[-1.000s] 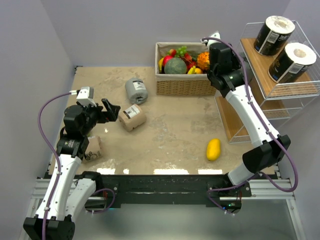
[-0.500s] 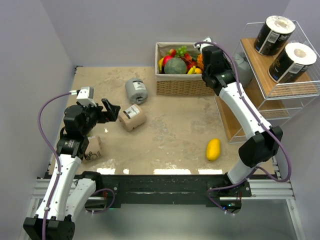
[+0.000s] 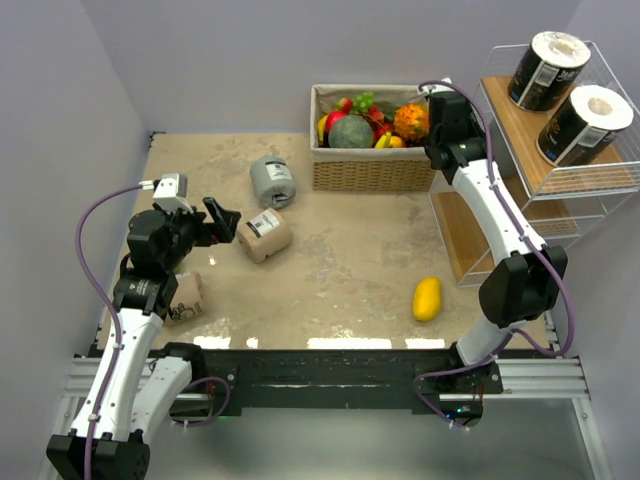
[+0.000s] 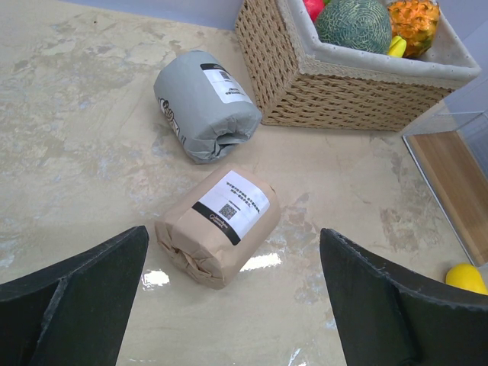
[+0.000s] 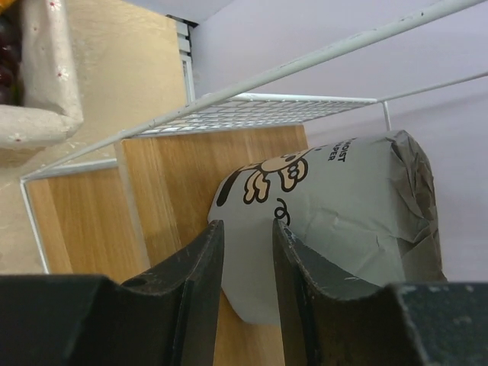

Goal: Place and organize the paper towels onto the shelf

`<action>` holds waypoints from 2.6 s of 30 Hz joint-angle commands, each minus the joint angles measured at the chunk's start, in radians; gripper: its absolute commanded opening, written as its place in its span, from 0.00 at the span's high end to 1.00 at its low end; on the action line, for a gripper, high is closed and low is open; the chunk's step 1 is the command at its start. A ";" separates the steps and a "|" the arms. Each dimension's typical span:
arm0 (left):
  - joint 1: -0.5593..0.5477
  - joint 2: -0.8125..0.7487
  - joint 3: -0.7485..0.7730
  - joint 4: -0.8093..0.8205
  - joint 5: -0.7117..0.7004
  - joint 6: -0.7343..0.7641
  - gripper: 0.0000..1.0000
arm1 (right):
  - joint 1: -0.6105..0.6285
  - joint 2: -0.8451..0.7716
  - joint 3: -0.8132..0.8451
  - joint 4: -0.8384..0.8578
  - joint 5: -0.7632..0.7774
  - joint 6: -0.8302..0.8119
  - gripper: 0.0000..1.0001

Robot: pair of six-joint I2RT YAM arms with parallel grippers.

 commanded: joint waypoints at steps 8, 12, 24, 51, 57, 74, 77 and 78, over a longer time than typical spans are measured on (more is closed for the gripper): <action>-0.005 0.000 0.003 0.026 -0.003 0.012 0.00 | 0.130 -0.103 0.054 -0.022 -0.209 0.091 0.61; -0.005 0.005 0.000 0.028 -0.005 0.015 0.00 | 0.214 -0.150 0.028 -0.004 -0.325 0.221 0.59; -0.005 0.046 -0.002 0.016 -0.040 0.006 0.00 | 0.342 -0.252 -0.333 0.334 -0.873 0.737 0.25; -0.011 0.230 -0.247 0.315 0.103 -0.268 0.10 | 0.474 0.207 -0.207 0.472 -1.114 0.826 0.22; -0.011 0.296 -0.206 0.274 0.015 -0.266 0.17 | 0.466 0.271 -0.163 0.472 -1.209 0.818 0.16; -0.011 0.362 -0.163 0.168 -0.123 -0.266 0.26 | 0.417 0.411 -0.150 0.635 -1.463 0.936 0.13; -0.011 0.364 -0.158 0.161 -0.137 -0.268 0.26 | 0.418 0.425 -0.152 0.682 -1.506 0.964 0.13; -0.011 0.370 -0.158 0.157 -0.144 -0.268 0.26 | 0.418 0.439 -0.149 0.693 -1.519 0.971 0.13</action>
